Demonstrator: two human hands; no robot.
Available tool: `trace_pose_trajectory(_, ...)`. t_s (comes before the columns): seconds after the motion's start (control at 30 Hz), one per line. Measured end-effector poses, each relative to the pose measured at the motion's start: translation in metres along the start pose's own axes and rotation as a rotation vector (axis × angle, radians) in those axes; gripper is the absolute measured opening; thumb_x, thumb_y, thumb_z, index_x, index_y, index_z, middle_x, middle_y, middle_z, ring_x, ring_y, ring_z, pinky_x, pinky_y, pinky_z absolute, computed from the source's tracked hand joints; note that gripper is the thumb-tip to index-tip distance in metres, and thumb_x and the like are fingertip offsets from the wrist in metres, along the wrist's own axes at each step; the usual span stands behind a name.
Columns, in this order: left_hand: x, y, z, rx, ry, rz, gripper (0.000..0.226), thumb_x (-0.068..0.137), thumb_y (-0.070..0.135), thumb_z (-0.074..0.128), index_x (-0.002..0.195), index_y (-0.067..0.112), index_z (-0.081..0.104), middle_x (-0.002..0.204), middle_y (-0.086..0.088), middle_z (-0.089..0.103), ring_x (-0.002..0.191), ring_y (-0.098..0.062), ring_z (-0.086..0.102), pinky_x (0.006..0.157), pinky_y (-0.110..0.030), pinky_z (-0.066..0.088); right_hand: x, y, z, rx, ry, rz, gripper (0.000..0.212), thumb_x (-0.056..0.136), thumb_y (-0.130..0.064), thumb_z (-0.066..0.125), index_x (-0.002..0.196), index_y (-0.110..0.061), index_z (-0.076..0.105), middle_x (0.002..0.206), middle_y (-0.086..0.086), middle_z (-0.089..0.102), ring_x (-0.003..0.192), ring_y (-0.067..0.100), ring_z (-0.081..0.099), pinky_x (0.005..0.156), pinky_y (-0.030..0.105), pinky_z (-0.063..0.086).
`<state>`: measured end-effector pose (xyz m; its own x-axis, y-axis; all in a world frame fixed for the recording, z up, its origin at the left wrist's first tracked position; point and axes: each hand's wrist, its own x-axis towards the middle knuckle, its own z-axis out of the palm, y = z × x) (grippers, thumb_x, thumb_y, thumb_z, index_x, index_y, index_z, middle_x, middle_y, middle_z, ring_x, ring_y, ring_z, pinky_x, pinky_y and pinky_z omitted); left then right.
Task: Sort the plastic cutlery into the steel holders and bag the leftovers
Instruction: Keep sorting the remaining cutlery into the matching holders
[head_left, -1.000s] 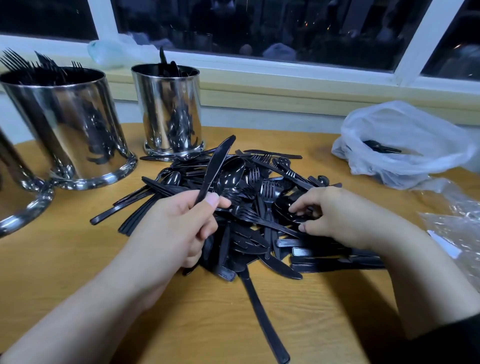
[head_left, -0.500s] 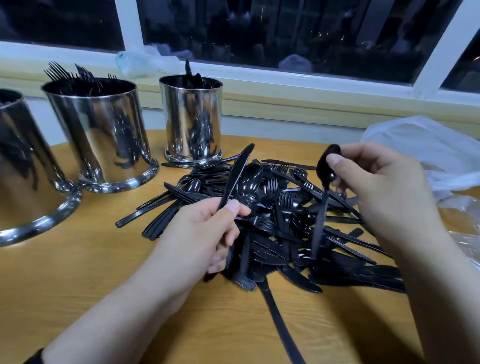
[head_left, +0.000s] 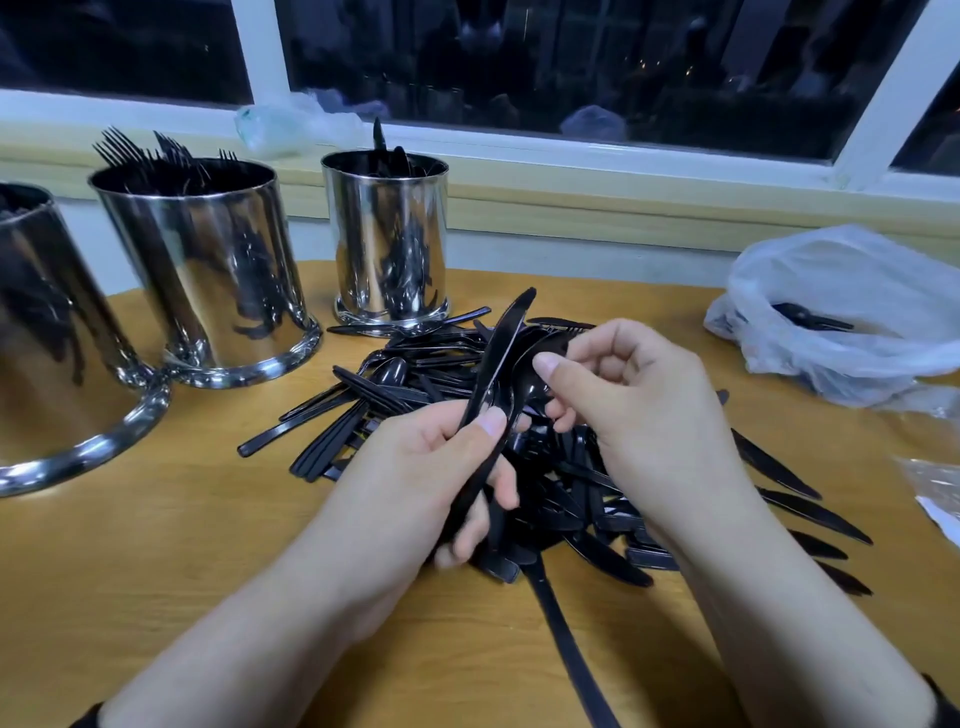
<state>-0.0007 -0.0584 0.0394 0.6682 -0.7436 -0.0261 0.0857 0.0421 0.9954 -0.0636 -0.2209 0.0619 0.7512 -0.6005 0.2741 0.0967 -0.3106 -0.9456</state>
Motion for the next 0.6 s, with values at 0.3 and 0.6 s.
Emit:
trace_pose_trajectory(0.3, 0.002, -0.004, -0.001, 0.035, 0.034, -0.009, 0.038, 0.096, 0.042, 0.060, 0.082, 0.007, 0.063, 0.067, -0.013, 0.041, 0.044, -0.012, 0.025, 0.041, -0.023, 0.022, 0.001, 0.006, -0.004, -0.028, -0.081, 0.027, 0.004, 0.093, -0.018, 0.071, 0.091, -0.015, 0.071, 0.066, -0.003, 0.065, 0.058, 0.008, 0.060, 0.058, 0.016, 0.048)
trace_pose_trajectory(0.6, 0.008, -0.010, -0.010, 0.105, 0.113, 0.005, 0.047, 0.098, 0.045, 0.059, 0.066, 0.012, 0.057, 0.067, -0.013, 0.037, 0.049, -0.016, 0.019, 0.049, -0.029, 0.014, 0.020, 0.009, -0.086, -0.711, -0.152, 0.069, 0.011, 0.093, -0.040, 0.068, 0.087, -0.033, 0.074, 0.079, -0.005, 0.071, 0.070, 0.013, 0.063, 0.067, 0.036, 0.053)
